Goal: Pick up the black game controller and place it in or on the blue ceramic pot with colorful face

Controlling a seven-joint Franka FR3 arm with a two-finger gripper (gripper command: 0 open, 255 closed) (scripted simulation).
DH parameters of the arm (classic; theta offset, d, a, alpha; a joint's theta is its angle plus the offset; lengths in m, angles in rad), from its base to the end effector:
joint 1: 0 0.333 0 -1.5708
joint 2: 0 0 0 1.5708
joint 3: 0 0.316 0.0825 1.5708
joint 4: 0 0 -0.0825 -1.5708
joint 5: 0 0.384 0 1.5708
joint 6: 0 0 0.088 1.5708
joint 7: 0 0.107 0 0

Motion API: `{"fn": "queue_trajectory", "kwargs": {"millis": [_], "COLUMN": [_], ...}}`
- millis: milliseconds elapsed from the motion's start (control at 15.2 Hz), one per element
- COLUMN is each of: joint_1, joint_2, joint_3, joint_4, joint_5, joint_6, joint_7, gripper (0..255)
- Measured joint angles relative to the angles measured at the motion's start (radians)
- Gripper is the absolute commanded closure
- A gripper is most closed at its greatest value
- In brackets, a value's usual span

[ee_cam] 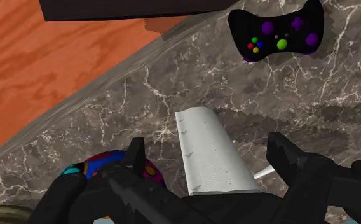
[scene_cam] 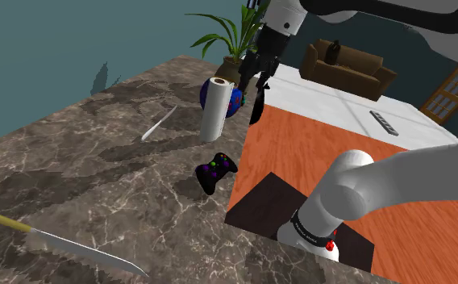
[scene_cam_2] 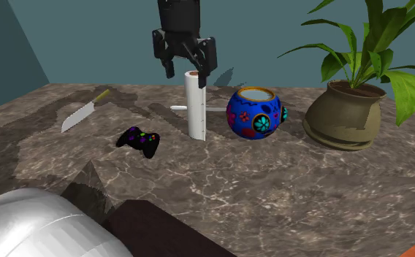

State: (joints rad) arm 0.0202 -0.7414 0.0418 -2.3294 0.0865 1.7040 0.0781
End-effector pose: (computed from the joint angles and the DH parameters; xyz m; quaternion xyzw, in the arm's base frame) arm 0.3315 0.0327 0.6014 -0.9978 0.0159 -0.0557 0.0327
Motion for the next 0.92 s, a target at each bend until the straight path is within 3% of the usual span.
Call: {"fn": "queue_trajectory", "kwargs": {"millis": [132,396,660,924], "joint_1": [-0.008,-0.066,-0.111,-0.163], "joint_2": [-0.021,-0.152,-0.267,-0.302], "joint_3": [0.013,0.125,0.299,0.499], "joint_4": [-0.023,-0.157,-0.28,-0.328], "joint_5": [0.005,0.054,0.15,0.263], "joint_6": [0.007,0.043,0.084,0.125], "joint_7": [0.031,0.298,0.628,0.965], "gripper": [0,0,0,0]}}
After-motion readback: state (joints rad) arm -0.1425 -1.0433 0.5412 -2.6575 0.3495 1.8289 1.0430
